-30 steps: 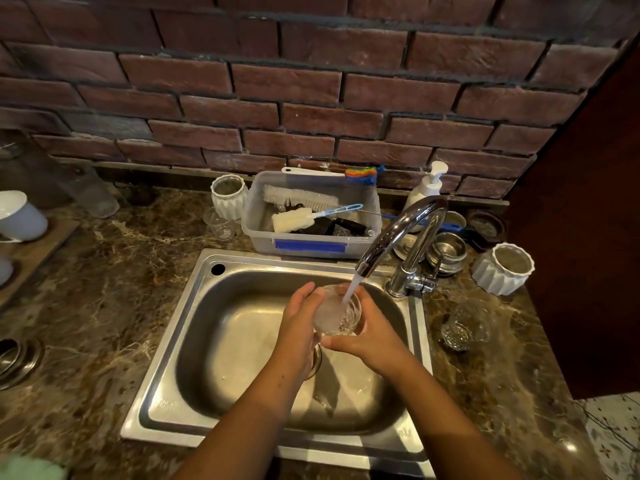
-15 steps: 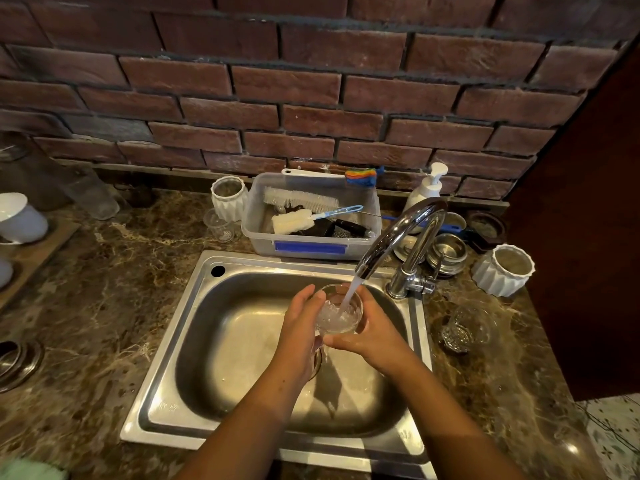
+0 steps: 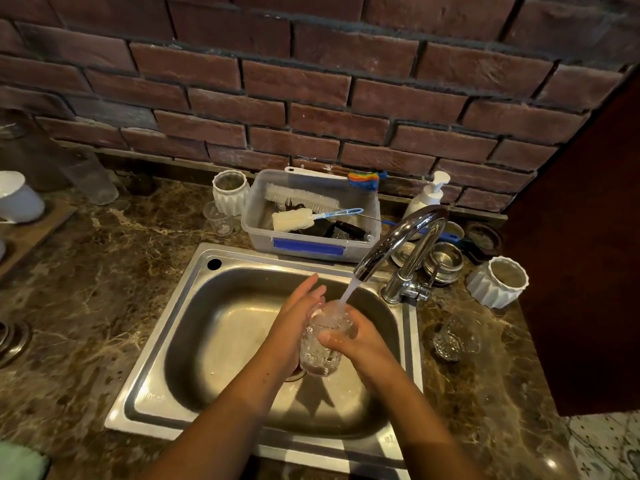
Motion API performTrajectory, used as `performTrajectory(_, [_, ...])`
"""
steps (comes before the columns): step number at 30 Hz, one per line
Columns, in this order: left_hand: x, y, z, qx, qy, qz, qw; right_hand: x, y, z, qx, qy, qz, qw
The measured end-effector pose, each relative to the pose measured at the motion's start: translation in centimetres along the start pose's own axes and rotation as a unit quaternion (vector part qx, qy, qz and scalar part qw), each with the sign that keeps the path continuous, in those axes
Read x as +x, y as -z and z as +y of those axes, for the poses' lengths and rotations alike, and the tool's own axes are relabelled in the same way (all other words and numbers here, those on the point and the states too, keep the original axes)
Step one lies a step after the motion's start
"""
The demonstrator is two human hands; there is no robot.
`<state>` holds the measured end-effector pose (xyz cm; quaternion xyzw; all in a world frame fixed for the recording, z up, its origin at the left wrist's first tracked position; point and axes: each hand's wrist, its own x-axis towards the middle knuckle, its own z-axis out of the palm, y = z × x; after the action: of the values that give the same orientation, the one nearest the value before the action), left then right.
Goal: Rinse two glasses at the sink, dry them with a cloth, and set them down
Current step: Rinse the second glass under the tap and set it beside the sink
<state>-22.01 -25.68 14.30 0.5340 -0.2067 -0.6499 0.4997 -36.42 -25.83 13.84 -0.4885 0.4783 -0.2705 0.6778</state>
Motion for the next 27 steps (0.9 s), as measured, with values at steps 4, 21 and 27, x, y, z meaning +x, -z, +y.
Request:
performTrajectory(4, [-0.4, 0.1, -0.2, 0.048, -0.002, -0.05, 0.998, -0.5, -1.1, 0.1, 0.121, -0.034, 0.043, 0.991])
performTrajectory(21, [-3.1, -0.6, -4.5, -0.086, 0.178, 0.127, 0.972, -1.2, -3.9, 1.7, 0.265, -0.238, 0.115, 0.927])
performTrajectory(27, [-3.0, -0.7, -4.4, -0.169, 0.242, 0.08, 0.952, -0.2, -3.0, 1.3, -0.178, -0.032, 0.211, 0.96])
